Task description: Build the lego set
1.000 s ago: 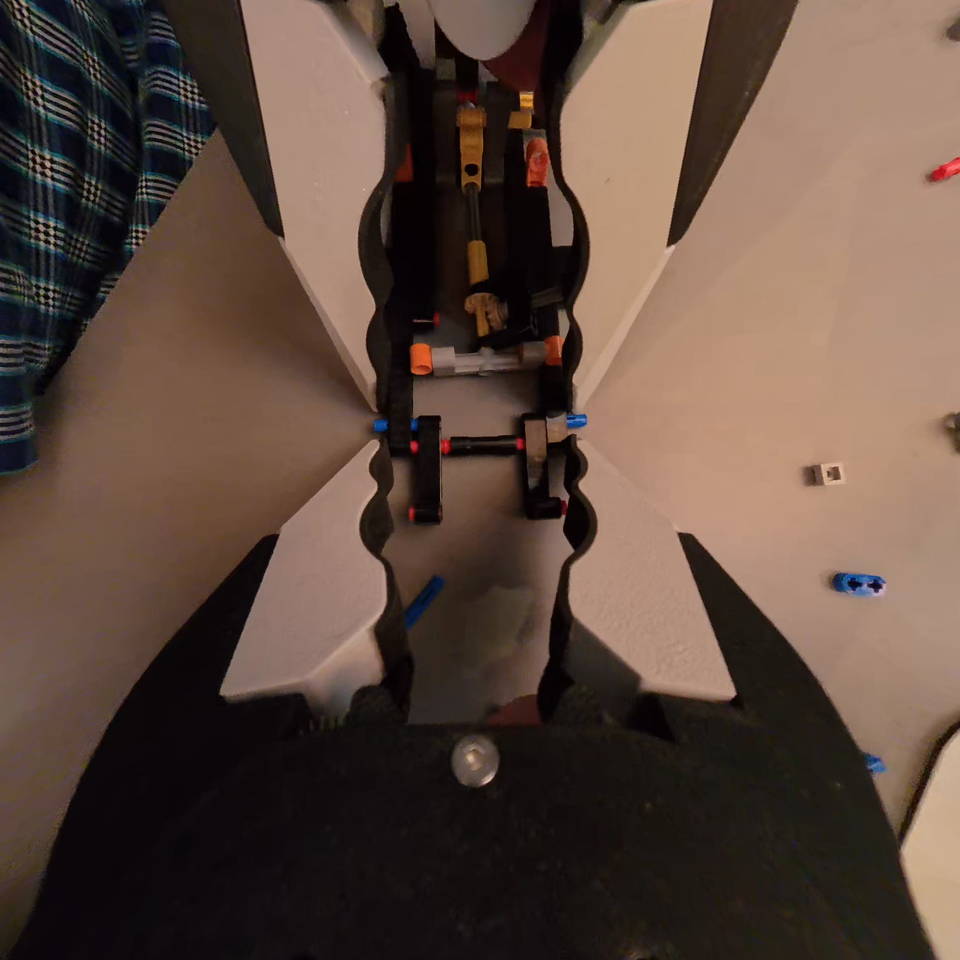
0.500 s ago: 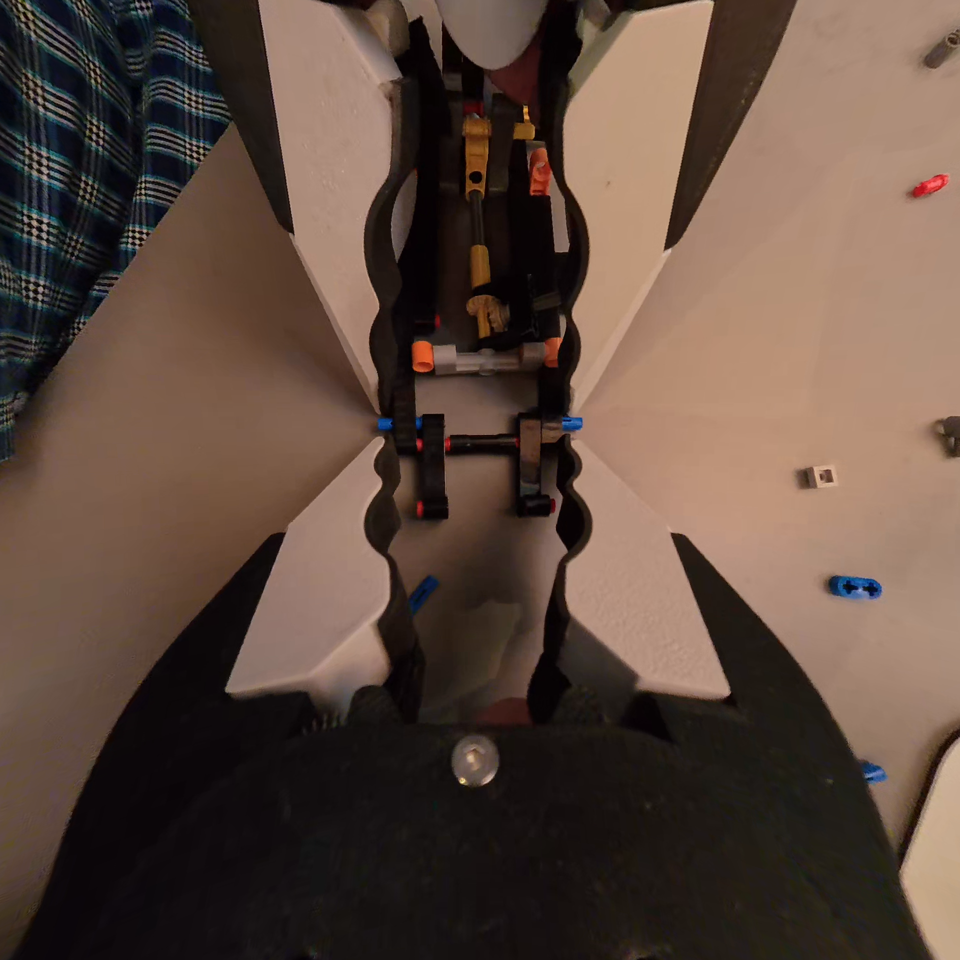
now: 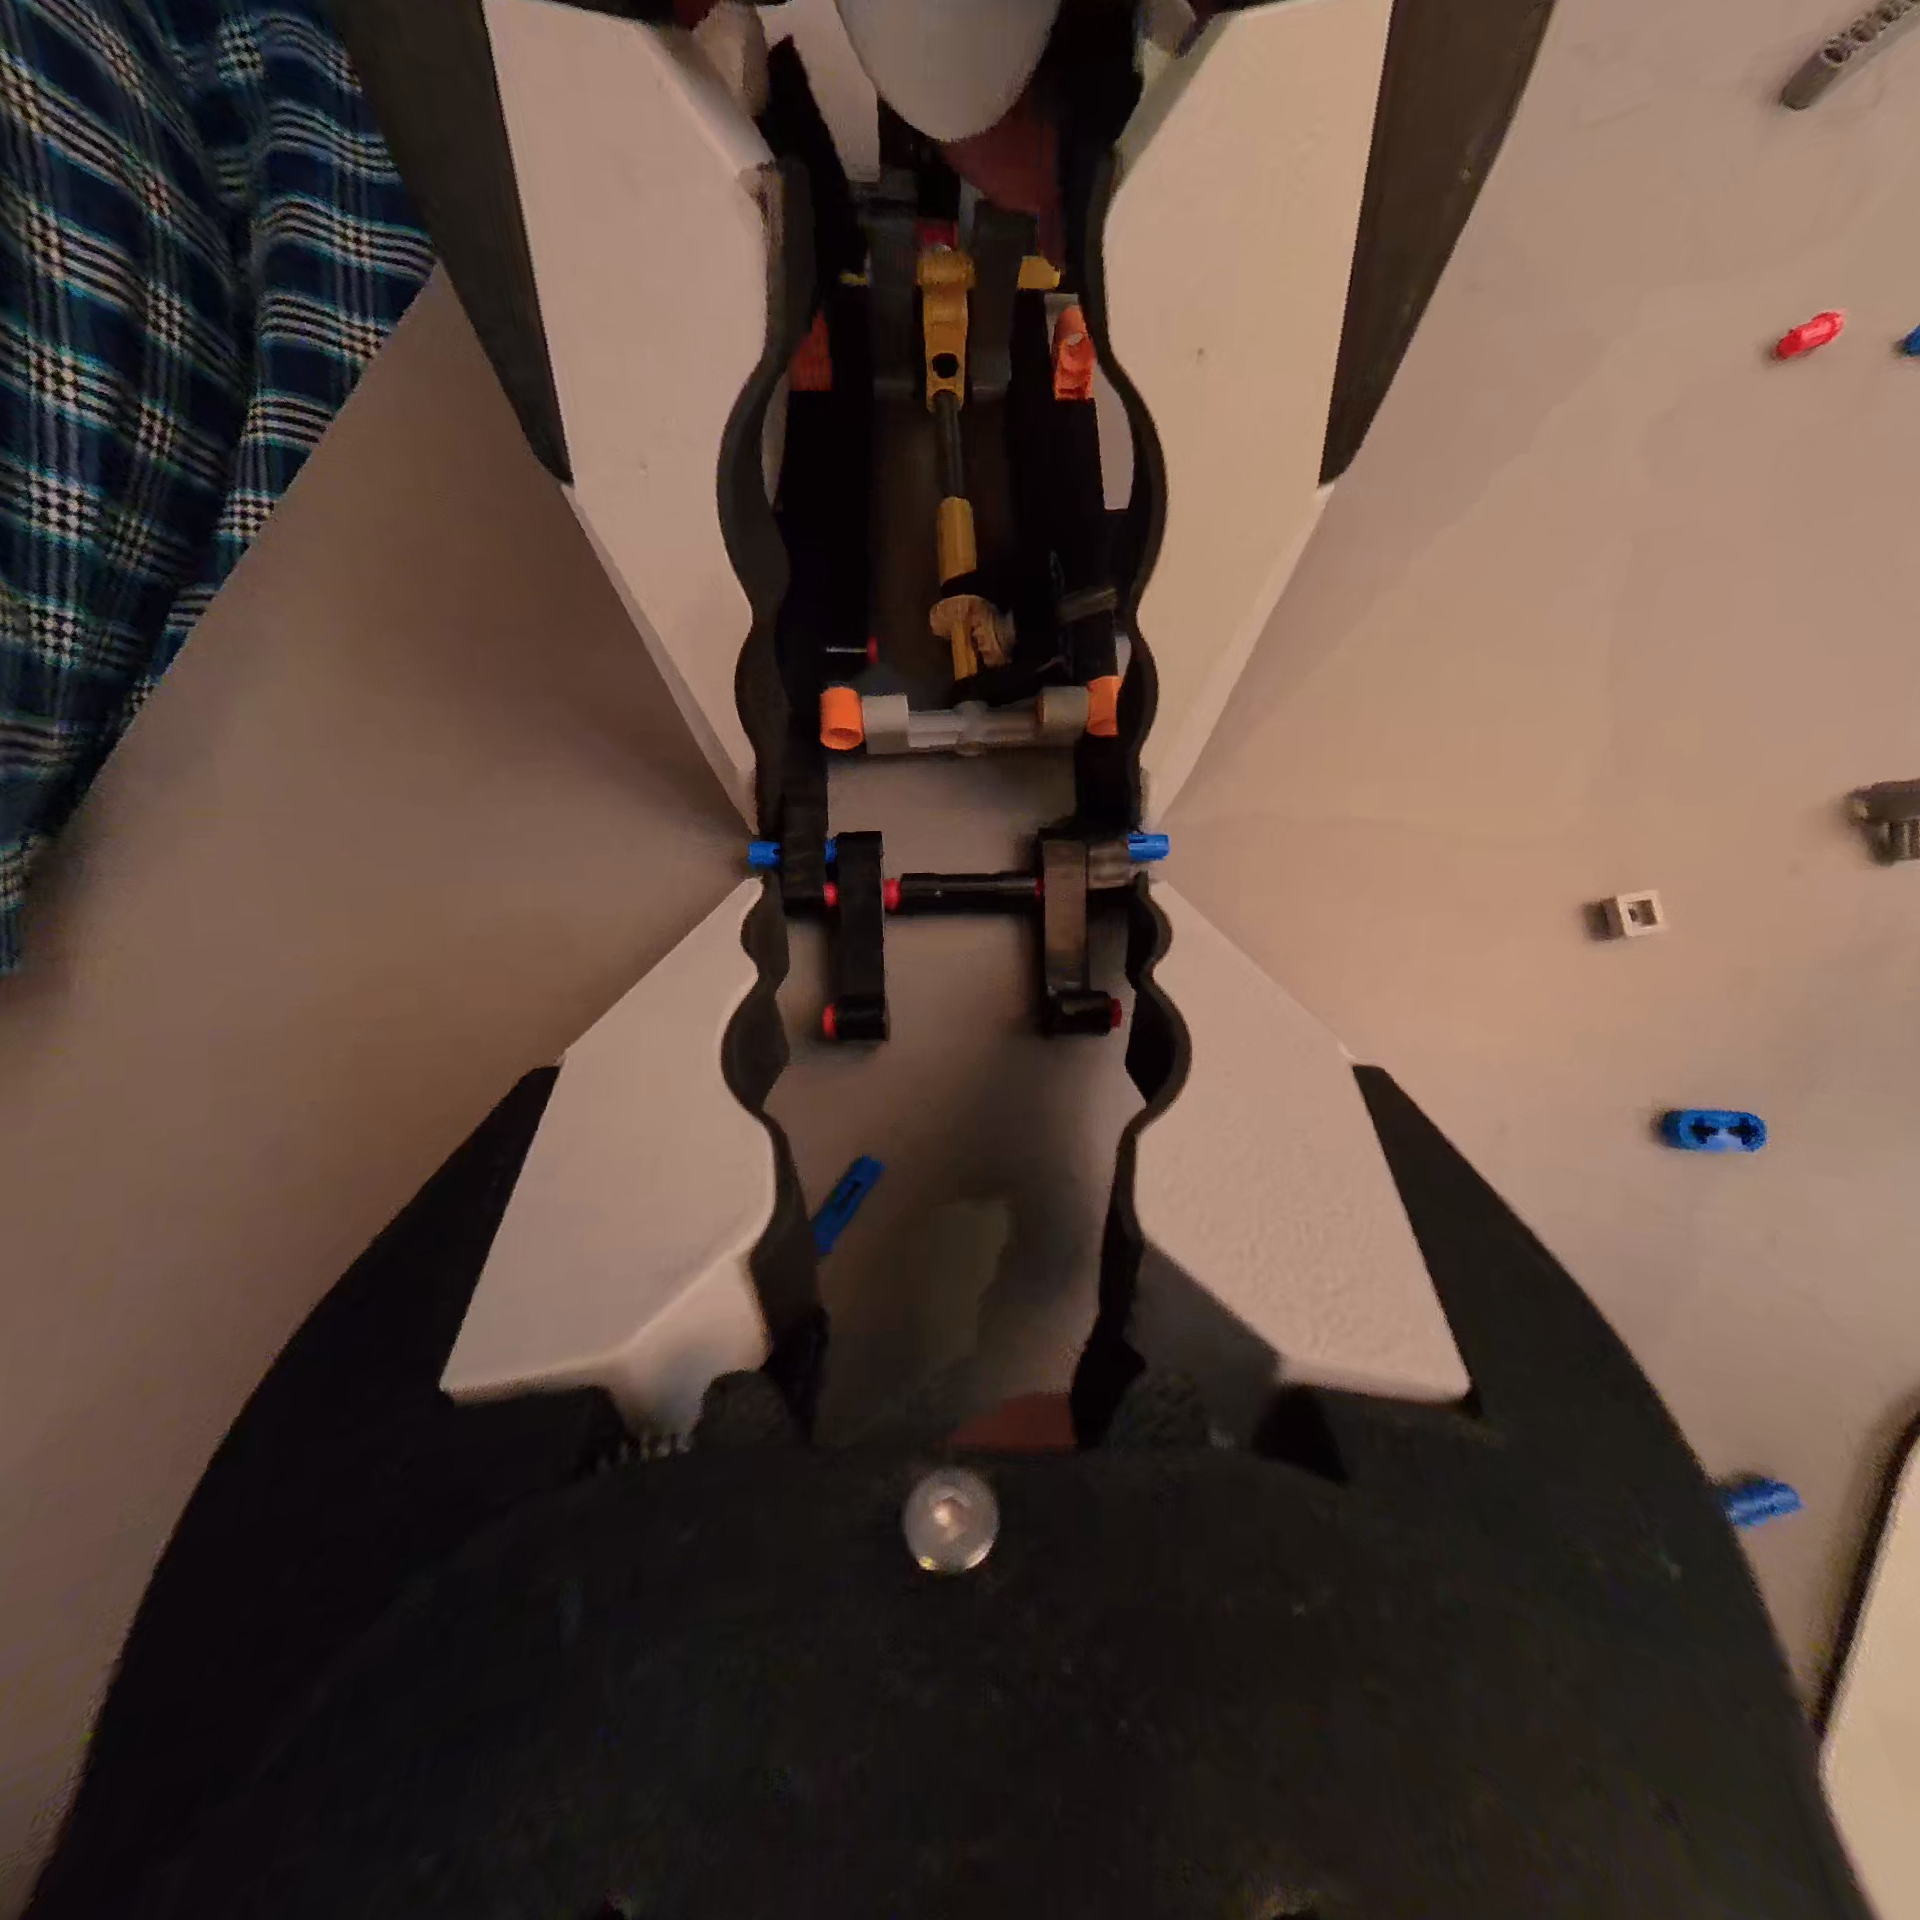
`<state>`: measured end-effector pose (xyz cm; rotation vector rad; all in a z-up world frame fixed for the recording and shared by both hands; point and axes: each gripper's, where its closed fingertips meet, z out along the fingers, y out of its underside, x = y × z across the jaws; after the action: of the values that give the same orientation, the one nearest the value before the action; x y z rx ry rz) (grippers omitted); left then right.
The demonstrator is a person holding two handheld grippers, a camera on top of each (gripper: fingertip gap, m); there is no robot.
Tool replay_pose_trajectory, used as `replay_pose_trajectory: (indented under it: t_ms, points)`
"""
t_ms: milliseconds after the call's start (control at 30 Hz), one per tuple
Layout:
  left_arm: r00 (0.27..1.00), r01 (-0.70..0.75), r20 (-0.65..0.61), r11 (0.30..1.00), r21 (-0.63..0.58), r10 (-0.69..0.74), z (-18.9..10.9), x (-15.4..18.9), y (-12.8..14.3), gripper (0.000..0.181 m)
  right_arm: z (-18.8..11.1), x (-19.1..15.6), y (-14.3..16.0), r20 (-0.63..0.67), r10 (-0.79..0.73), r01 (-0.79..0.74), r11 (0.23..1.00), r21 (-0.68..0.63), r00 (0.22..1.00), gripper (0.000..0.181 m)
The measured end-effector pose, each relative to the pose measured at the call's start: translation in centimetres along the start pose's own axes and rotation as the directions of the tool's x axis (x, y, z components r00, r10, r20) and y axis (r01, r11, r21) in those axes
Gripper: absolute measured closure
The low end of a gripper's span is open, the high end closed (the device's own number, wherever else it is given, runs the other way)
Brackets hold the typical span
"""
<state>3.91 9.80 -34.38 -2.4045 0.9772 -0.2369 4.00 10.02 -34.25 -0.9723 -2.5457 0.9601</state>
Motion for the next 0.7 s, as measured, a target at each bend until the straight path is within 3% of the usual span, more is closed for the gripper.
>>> replay_pose_trajectory:
  t_ms: [333,467,700]
  points:
    - [0.991,-0.025,0.135,0.999,0.020,0.022,-1.6,-0.3,0.2,0.106,-1.9,0.1,-0.8,-0.078,-0.017,0.022,0.998,0.061,0.997,0.126]
    - [0.980,-0.119,0.169,0.990,0.076,0.105,-2.7,1.1,-1.1,0.137,-2.1,-1.5,-1.4,-0.033,-0.040,0.042,0.997,0.069,0.999,0.139]
    - [0.972,-0.190,0.137,0.982,-0.001,0.188,-0.7,2.0,-0.5,0.158,-0.8,-2.3,-0.3,-0.039,-0.015,0.014,1.000,-0.023,0.999,0.155]
